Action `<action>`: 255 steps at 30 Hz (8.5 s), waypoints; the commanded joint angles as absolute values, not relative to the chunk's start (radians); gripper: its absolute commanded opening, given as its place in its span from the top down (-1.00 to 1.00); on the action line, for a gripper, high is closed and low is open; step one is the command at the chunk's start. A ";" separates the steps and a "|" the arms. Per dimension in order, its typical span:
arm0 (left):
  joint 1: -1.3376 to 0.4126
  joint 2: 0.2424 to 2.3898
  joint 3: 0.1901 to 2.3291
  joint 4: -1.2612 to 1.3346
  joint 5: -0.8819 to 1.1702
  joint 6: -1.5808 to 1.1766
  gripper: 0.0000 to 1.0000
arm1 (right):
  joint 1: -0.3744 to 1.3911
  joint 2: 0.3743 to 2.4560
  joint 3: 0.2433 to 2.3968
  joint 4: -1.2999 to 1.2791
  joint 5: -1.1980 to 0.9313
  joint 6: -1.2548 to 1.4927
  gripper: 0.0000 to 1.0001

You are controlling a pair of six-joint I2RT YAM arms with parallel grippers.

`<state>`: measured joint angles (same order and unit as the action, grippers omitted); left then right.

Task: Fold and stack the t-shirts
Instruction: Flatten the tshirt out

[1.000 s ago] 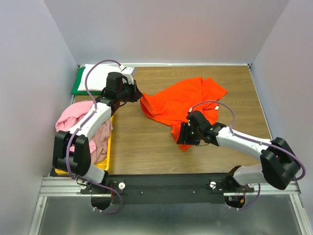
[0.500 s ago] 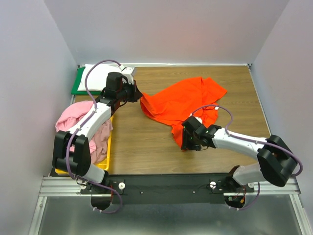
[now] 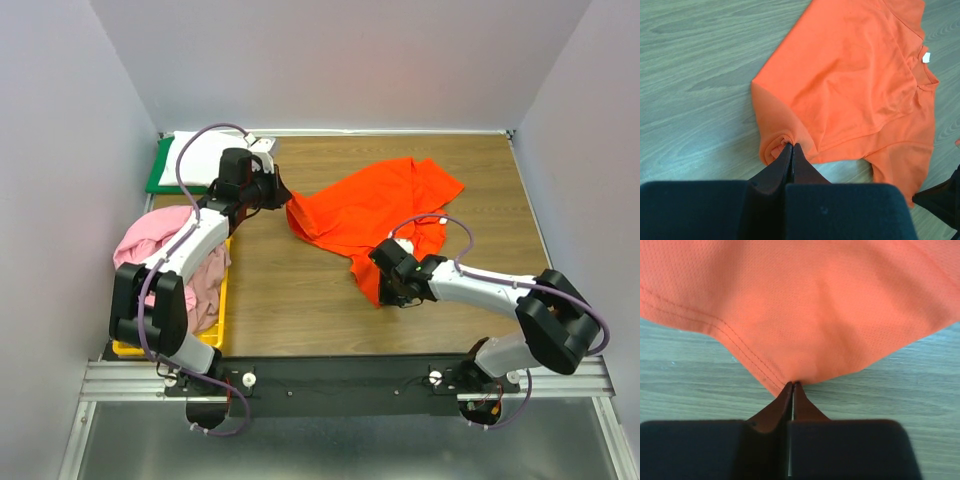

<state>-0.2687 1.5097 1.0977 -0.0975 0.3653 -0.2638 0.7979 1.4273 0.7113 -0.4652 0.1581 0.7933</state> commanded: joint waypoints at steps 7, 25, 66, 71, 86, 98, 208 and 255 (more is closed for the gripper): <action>-0.206 1.480 1.072 -0.005 0.463 -0.383 1.00 | 0.704 1.358 0.747 -0.563 0.425 0.743 0.99; -0.388 1.281 1.012 -0.196 -0.136 -0.221 -0.51 | 0.497 1.218 0.818 -0.640 0.505 0.598 0.99; -0.805 1.773 1.111 -0.296 -0.370 -0.038 -0.21 | 0.474 1.043 0.764 -0.640 0.445 0.597 0.99; -0.805 1.776 1.134 -0.295 -0.397 -0.058 0.50 | 0.474 1.037 0.764 -0.640 0.448 0.597 0.99; -0.605 1.671 1.176 -0.247 -0.327 -0.225 1.00 | 0.474 1.015 0.759 -0.640 0.472 0.604 0.99; -0.265 1.808 1.304 -0.182 -0.228 -0.253 0.36 | 0.474 1.009 0.761 -0.640 0.465 0.601 0.99; -0.186 1.289 1.741 -0.301 0.179 -0.436 1.00 | 0.353 1.236 1.913 -0.591 0.516 0.144 0.99; -0.553 1.353 1.541 -0.121 0.273 -0.351 1.00 | 0.425 1.060 1.066 -0.368 0.344 0.417 0.90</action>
<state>-0.6453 1.4471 1.7336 -0.1726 0.3485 -0.3363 0.4301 1.0657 1.0988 -0.3164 0.2825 0.4259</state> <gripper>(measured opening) 0.005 0.047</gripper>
